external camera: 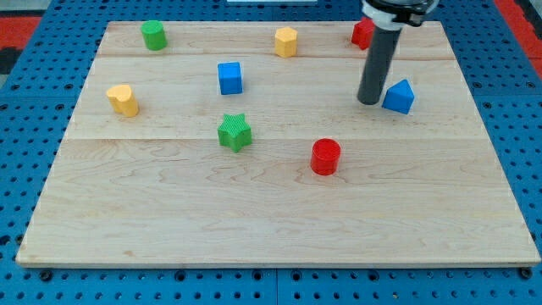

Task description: Push blue cube towards red circle

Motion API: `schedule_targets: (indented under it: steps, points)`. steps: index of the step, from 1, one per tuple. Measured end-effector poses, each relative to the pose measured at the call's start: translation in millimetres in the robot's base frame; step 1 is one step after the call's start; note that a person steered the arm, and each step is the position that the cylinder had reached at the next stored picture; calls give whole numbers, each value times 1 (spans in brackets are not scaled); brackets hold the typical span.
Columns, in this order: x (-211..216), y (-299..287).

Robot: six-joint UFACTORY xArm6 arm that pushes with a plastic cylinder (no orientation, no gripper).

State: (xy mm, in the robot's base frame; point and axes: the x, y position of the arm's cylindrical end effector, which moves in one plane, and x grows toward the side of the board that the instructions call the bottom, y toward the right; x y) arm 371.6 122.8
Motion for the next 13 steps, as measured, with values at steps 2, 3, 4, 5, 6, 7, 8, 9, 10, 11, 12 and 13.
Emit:
schedule_targets:
  steps: [2,3,4,5,6,7,8,9,10,11,12,13]
  points:
    - [0,-90]
    - [0,-120]
    - [0,-178]
    - [0,-246]
    - [-55,-258]
    - [-62,-206]
    - [-43,-146]
    - [-16,-126]
    - [-3,-133]
    - [16,-94]
    - [24,-66]
    - [25,-79]
